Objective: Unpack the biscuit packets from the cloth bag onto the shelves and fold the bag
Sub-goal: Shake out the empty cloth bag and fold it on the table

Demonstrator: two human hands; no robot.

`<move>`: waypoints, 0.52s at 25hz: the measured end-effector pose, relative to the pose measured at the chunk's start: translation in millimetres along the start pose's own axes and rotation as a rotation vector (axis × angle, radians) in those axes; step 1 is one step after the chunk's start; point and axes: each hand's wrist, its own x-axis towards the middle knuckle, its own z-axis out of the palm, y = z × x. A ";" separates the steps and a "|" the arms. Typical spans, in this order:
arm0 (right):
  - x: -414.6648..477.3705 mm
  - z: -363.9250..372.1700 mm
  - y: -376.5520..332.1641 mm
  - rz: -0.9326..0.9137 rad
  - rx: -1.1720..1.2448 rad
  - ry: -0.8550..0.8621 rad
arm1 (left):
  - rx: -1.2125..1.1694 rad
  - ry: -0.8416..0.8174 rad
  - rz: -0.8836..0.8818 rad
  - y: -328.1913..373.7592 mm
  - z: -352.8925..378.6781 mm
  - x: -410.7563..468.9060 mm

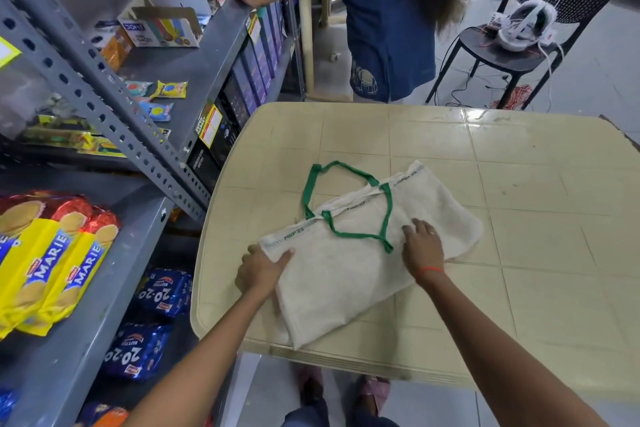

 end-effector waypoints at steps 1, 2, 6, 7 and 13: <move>-8.3 7.1 -8.8 -0.038 0.037 -0.034 | -0.040 0.060 0.074 10.4 -2.3 12.0; -17.2 13.5 -15.9 -0.066 0.063 -0.078 | -0.073 0.071 0.155 22.9 -3.1 24.0; -48.1 23.8 -30.1 -0.113 0.046 -0.249 | -0.219 -0.070 0.289 82.2 7.7 71.5; -52.8 22.9 -29.7 -0.123 0.027 -0.278 | -0.245 -0.114 0.265 94.4 13.6 78.3; -59.6 9.9 -20.5 -0.115 0.072 -0.289 | -0.512 -0.200 0.099 134.4 27.3 105.0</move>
